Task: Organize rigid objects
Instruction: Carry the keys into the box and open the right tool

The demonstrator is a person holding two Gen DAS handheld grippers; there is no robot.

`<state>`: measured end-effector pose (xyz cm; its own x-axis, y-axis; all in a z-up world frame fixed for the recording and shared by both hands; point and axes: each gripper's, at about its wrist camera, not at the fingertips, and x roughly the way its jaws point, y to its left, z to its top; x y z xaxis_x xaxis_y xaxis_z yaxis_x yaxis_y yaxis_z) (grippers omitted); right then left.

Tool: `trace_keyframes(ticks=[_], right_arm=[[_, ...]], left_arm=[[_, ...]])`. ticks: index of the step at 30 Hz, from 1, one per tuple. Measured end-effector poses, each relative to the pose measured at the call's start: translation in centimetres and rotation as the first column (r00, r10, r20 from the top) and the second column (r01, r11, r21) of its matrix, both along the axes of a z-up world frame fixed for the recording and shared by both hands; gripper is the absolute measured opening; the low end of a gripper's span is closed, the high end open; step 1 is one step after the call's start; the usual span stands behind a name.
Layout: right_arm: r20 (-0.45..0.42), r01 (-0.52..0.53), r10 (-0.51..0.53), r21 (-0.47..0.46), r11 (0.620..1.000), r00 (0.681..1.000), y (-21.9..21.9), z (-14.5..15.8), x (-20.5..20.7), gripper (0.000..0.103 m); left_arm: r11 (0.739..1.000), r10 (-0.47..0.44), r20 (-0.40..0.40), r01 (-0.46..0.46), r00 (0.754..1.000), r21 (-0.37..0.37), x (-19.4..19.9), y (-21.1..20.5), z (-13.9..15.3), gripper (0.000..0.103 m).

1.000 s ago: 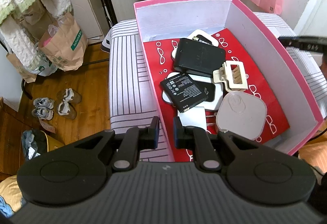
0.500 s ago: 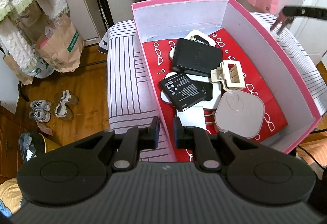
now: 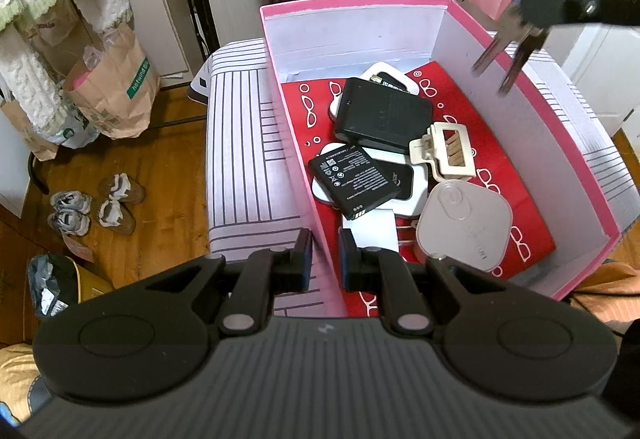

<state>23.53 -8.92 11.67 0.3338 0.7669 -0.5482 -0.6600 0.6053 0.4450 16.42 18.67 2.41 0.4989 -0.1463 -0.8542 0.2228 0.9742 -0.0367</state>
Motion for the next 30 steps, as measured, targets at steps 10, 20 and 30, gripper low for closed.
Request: trace_keyframes(ticks=[10, 20, 30], right_arm=[[-0.167, -0.071, 0.056, -0.083, 0.994, 0.984, 5.6, -5.9, 2.9, 0.029], [-0.069, 0.044, -0.061, -0.222, 0.974, 0.996, 6.3, -7.3, 4.8, 0.031], [-0.015, 0.14, -0.144, -0.153, 0.978, 0.989, 1.6, -4.4, 3.3, 0.036]], left_arm=[[1.0, -0.004, 0.003, 0.004, 1.0, -0.012, 0.0, 0.1, 0.0, 0.012], [1.0, -0.002, 0.002, 0.002, 1.0, -0.025, 0.1, 0.3, 0.0, 0.012], [1.0, 0.004, 0.002, -0.004, 1.0, -0.024, 0.1, 0.3, 0.0, 0.012]])
